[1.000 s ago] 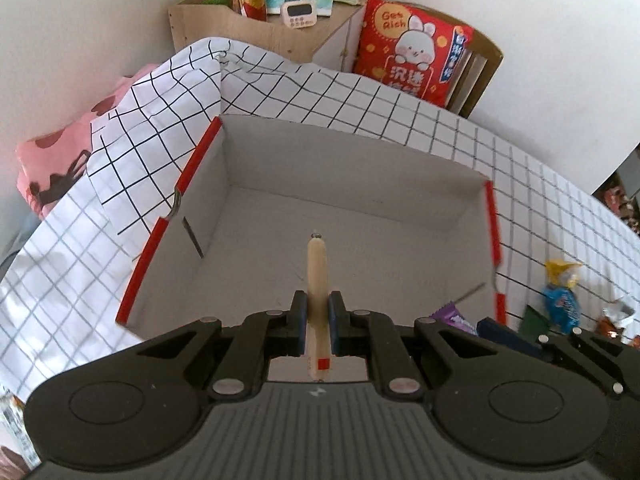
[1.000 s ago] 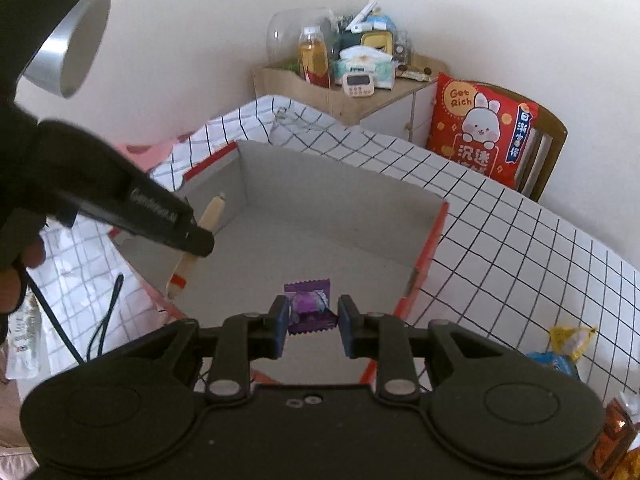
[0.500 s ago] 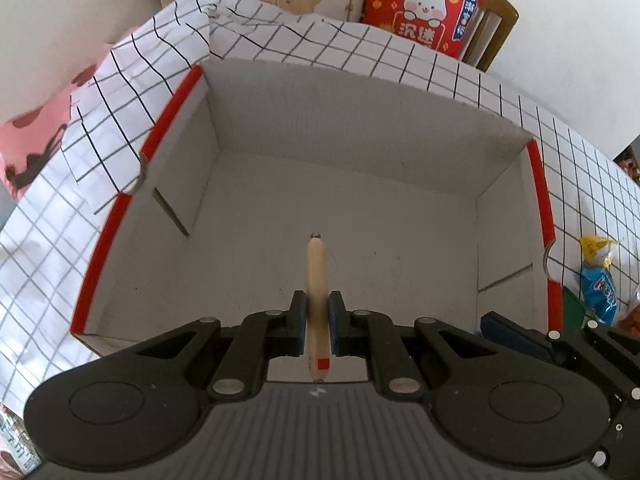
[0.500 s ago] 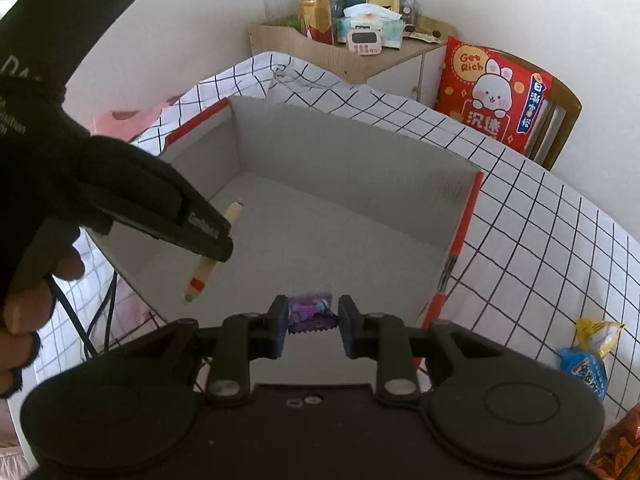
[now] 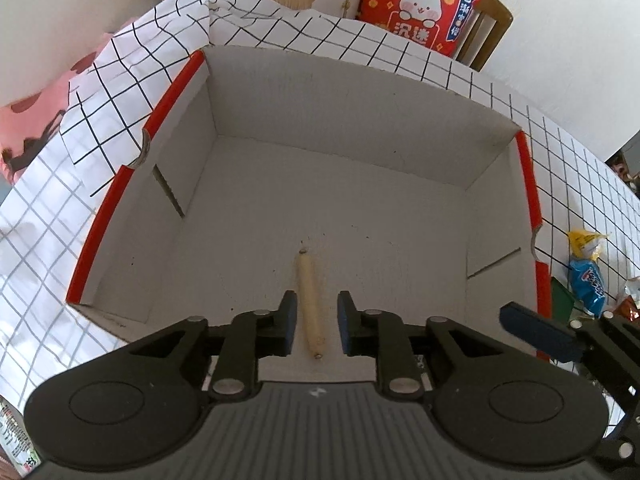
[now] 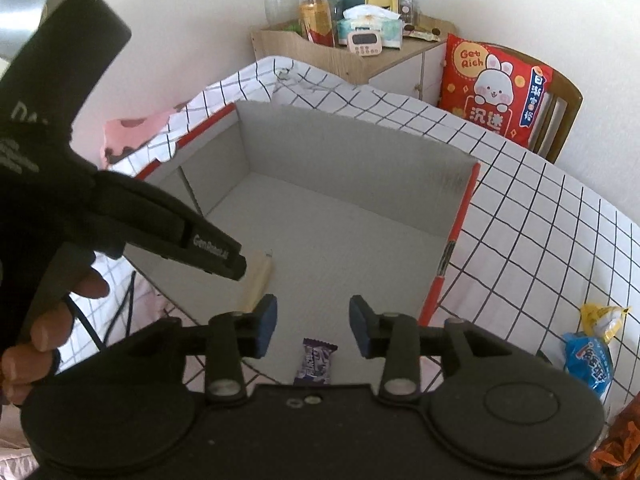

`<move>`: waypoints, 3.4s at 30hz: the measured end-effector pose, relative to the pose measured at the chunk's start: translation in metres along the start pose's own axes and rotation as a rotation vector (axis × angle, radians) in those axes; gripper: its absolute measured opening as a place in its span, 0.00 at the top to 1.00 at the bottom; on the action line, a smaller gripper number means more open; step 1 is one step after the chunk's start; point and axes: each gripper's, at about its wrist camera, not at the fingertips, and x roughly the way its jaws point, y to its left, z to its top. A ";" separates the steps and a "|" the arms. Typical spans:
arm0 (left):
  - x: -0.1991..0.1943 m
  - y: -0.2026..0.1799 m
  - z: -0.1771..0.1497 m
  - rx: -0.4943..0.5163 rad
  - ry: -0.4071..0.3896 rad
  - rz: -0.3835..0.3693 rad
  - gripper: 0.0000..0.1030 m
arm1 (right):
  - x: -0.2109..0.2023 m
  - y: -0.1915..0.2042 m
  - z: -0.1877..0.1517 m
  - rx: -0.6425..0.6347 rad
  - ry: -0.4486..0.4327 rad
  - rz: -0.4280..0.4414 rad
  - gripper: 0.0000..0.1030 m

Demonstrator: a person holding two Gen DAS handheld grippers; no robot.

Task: Organize snacks
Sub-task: 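Open both tools to drop the stick and candy into the box, then grasp the black packet with the left tool while the right tool grasps the chip bag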

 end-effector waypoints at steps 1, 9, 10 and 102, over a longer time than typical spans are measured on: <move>-0.002 0.000 -0.001 0.002 -0.005 -0.001 0.75 | -0.003 -0.001 -0.001 0.005 -0.004 0.003 0.55; -0.032 -0.008 -0.015 0.032 -0.078 -0.021 0.74 | -0.037 -0.005 -0.010 0.024 -0.071 0.012 0.39; -0.036 -0.010 -0.018 0.038 -0.088 -0.026 0.74 | -0.043 -0.007 -0.012 0.029 -0.083 0.011 0.38; 0.066 -0.327 -0.118 -0.060 0.109 0.014 0.40 | -0.111 -0.299 -0.176 0.648 -0.037 -0.296 0.43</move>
